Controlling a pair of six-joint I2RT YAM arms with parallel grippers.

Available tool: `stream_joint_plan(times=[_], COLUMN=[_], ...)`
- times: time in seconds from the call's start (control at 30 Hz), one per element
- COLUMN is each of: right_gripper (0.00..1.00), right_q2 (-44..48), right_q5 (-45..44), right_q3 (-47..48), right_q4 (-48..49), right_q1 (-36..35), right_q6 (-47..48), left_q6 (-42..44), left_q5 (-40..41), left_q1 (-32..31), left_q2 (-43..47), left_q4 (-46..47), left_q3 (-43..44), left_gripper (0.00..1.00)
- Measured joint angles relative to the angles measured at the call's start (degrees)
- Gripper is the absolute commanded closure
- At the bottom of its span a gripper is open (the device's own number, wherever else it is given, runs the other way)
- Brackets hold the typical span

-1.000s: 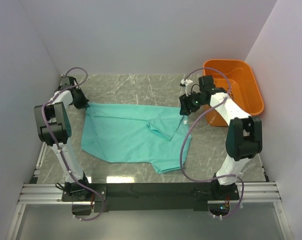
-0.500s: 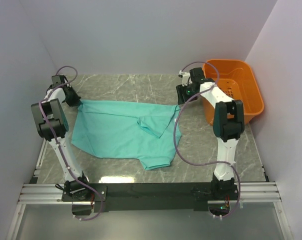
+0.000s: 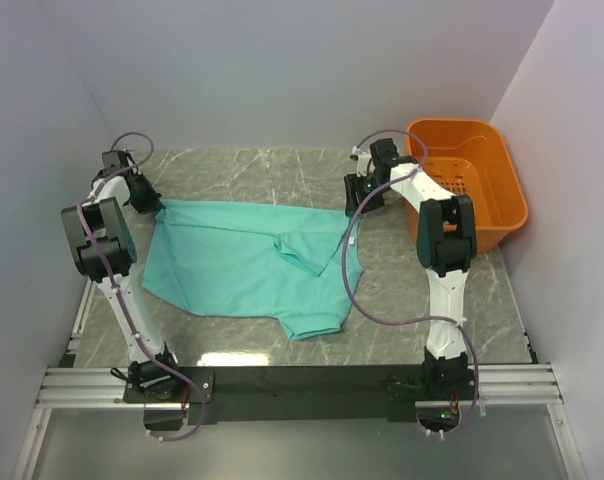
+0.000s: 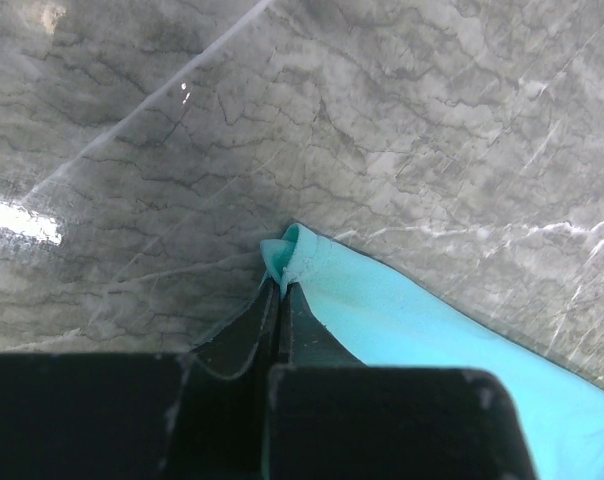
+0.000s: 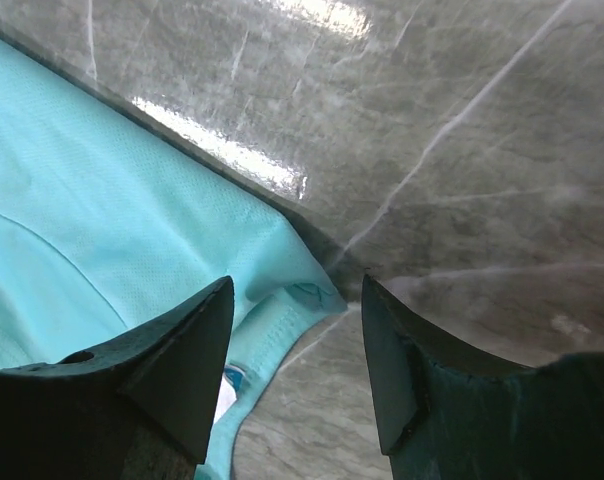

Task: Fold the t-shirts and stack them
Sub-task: Fold the tshirt

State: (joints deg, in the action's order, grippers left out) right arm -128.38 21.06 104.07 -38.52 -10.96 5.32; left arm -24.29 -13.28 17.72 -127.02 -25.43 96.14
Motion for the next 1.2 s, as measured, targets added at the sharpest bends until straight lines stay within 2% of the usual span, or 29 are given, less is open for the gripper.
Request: stream_joint_plan(times=[0.2, 0.33, 0.43, 0.53, 0.83, 1.03, 1.1, 1.17, 1.2], right_gripper=[0.57, 0.79, 0.89, 0.95, 0.97, 0.96, 0.93, 0.88, 0.79], right_q2=[-2.3, -3.3, -4.2, -5.3, -10.6, -12.4, -13.0, -13.4, -13.4], right_q5=[0.2, 0.7, 0.3, -1.4, -8.9, -11.9, -13.2, -14.8, -15.6], right_q3=[1.3, 3.0, 5.2, 8.9, 25.0, 27.6, 28.7, 29.5, 29.6], right_q4=[-1.1, -2.3, -3.5, -4.2, -4.2, -2.2, -1.2, 0.3, 1.2], right_q1=[-0.5, -0.5, -0.5, -0.5, 0.0, 0.5, 0.5, 0.5, 0.5], right_q6=[-0.5, -0.5, -0.2, 0.7, 5.7, 8.3, 8.7, 8.7, 8.7], left_q6=[0.0, -0.2, -0.4, -0.4, -3.5, -7.3, -8.5, -9.6, -9.9], left_q5=[-0.1, -0.4, -0.7, -1.1, -5.3, -9.5, -9.9, -9.9, -9.9], left_q1=[0.0, 0.0, 0.1, 0.1, 0.0, -1.1, -1.6, -2.1, -2.3], left_q2=[0.0, 0.0, 0.0, 0.0, 0.0, -0.7, -1.2, -1.4, -1.4], left_q4=[0.1, 0.3, 0.6, 0.9, 2.9, 6.9, 8.2, 8.9, 9.2], left_q3=[0.0, -0.2, -0.3, -0.4, -0.8, -0.7, -0.7, -0.7, -0.7], left_gripper=[0.99, 0.99, 0.99, 0.99, 0.99, 0.99, 0.99, 0.92, 0.81])
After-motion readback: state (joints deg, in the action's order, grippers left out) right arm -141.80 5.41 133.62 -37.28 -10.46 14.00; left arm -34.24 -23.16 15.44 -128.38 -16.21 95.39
